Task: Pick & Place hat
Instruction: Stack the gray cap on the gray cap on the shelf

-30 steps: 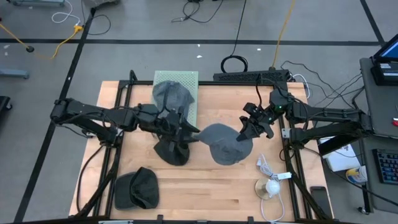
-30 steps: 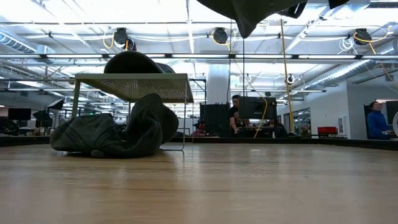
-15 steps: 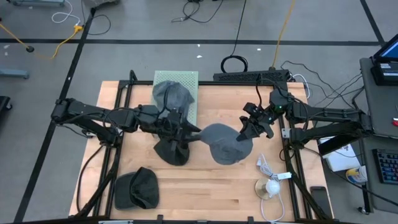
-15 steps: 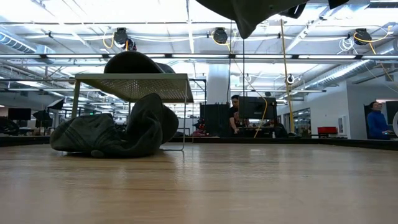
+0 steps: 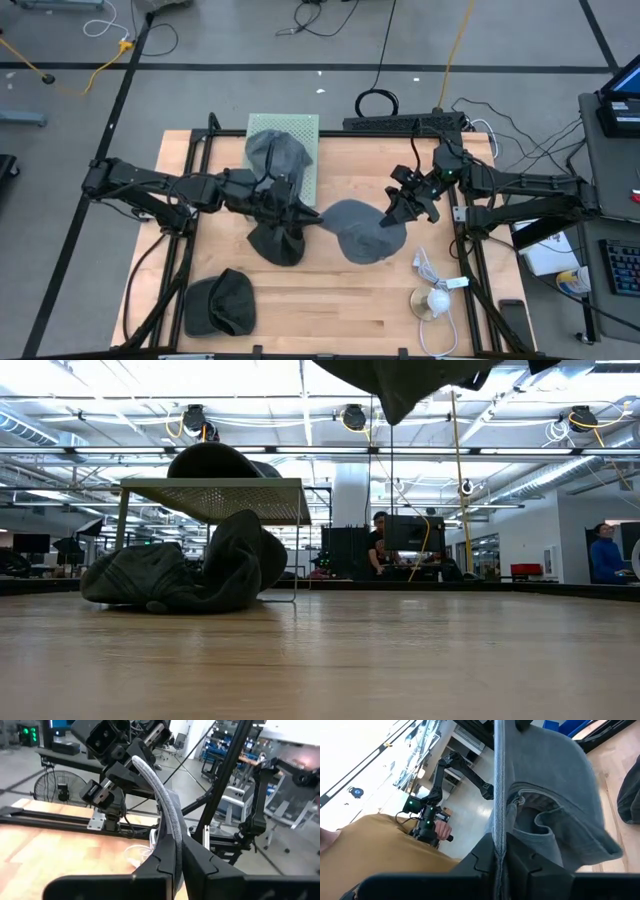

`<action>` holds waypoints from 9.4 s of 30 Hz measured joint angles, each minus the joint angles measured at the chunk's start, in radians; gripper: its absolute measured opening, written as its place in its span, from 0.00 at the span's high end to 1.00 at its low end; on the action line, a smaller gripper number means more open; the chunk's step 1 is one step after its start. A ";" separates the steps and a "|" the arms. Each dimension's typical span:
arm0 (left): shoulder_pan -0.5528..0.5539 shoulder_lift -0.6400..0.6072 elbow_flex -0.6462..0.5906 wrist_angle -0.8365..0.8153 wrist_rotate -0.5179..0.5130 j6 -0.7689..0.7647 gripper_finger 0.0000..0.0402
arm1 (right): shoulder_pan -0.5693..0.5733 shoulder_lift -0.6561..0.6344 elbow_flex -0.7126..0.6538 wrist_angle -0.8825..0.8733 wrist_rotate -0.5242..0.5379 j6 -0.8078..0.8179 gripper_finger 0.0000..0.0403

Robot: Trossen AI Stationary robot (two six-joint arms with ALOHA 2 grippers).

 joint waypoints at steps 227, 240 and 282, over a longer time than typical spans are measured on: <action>-0.141 -0.127 -0.001 0.263 0.400 -0.436 0.98 | 0.183 0.365 0.938 -0.446 0.326 -0.636 0.90; -0.253 -0.371 -0.001 -0.168 0.105 -0.471 0.98 | 0.183 0.377 0.937 -0.534 0.736 -0.612 0.40; -0.263 -0.364 0.000 0.085 -0.241 0.105 0.98 | 0.186 0.610 0.937 -0.242 0.431 -0.502 0.38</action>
